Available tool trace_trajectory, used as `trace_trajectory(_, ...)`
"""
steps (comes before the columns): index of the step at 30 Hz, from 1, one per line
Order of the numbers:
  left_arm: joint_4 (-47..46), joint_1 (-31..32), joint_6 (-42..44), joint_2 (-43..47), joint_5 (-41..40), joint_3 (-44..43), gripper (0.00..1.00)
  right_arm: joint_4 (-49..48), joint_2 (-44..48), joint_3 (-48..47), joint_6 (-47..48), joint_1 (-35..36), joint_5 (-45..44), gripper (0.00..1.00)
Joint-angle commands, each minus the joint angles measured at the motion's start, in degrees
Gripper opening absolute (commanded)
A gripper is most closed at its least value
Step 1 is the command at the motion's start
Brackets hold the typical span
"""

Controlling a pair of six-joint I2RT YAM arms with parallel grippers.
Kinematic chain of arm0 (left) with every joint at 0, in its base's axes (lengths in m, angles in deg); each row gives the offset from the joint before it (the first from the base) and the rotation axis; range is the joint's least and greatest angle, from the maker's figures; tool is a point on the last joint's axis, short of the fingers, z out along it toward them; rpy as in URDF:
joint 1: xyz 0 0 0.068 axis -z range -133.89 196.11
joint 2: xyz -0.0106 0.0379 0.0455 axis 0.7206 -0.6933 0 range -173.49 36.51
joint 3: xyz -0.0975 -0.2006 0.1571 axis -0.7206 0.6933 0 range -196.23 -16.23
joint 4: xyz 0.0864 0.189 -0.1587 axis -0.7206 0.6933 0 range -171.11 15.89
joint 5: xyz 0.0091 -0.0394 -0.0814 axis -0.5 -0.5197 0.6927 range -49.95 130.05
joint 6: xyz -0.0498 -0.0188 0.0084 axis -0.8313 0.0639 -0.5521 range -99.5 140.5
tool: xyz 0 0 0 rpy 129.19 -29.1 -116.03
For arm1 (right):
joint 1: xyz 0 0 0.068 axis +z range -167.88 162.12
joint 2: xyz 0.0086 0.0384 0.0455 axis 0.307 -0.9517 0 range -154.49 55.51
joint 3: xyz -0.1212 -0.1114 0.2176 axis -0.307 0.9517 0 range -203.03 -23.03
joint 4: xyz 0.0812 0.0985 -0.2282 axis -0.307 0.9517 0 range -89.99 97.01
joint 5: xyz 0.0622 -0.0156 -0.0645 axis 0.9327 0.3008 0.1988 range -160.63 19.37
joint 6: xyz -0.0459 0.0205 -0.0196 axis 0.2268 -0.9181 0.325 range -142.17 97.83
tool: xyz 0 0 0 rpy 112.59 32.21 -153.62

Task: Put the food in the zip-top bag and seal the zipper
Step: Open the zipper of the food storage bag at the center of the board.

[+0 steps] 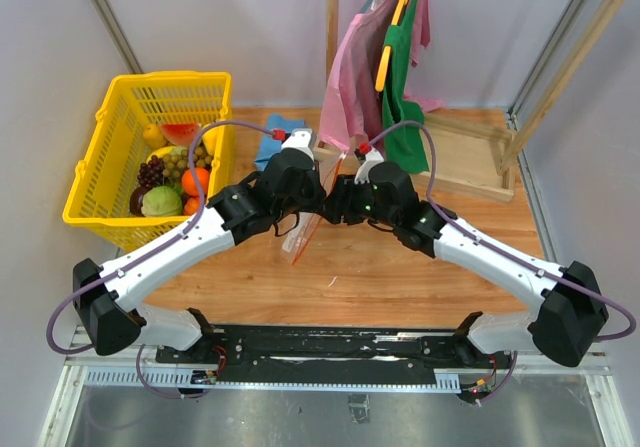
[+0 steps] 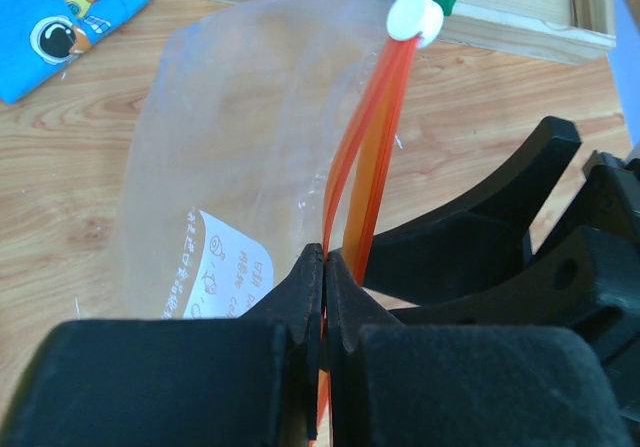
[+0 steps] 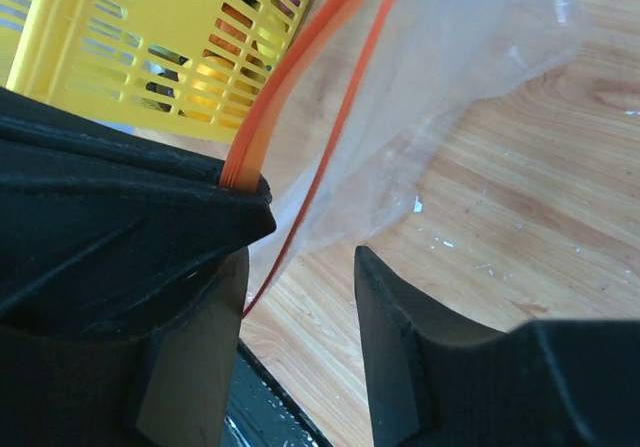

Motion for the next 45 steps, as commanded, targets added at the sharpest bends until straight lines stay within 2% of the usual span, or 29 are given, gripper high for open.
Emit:
trace_trajectory(1,-2.0,1.0,-1.2,1.2,-0.7,-0.5,0.00,0.6,-1.9,-1.5,-2.6,-0.7,-0.3,0.45)
trace_trajectory(8,1.3,1.0,0.4,3.8,-4.7,-1.3,0.00,12.8,-0.8,-3.2,0.3,-2.9,-8.5,0.09)
trace_trajectory(11,4.5,1.0,1.3,4.9,-6.8,-2.0,0.00,21.7,0.8,-6.8,5.3,-3.7,-15.0,0.01)
trace_trajectory(12,5.7,1.0,1.5,5.2,-7.6,-2.1,0.00,24.1,1.2,-8.2,7.2,-3.9,-17.3,0.04)
trace_trajectory(15,8.6,1.0,1.6,6.1,-9.7,-2.0,0.00,29.9,1.8,-12.3,13.0,-4.2,-21.5,0.01)
trace_trajectory(23,13.5,0.9,3.4,6.4,-12.7,-3.0,0.00,40.1,1.8,-18.8,20.4,-4.2,-30.8,0.01)
trace_trajectory(27,8.5,0.9,3.1,6.3,-7.7,-0.1,0.00,39.6,1.8,-19.6,22.1,-4.1,-27.3,0.01)
trace_trajectory(33,-0.2,0.9,-0.3,5.2,-2.2,4.7,0.02,38.7,-1.1,-19.4,18.1,-2.6,-25.8,0.01)
trace_trajectory(40,-7.8,0.9,-4.1,5.1,1.8,8.6,0.31,38.9,-5.5,-23.1,15.5,3.1,-32.3,0.00)
trace_trajectory(45,-7.7,0.9,-4.1,3.6,2.5,8.5,0.45,39.5,-7.9,-25.1,15.3,4.5,-33.5,0.00)
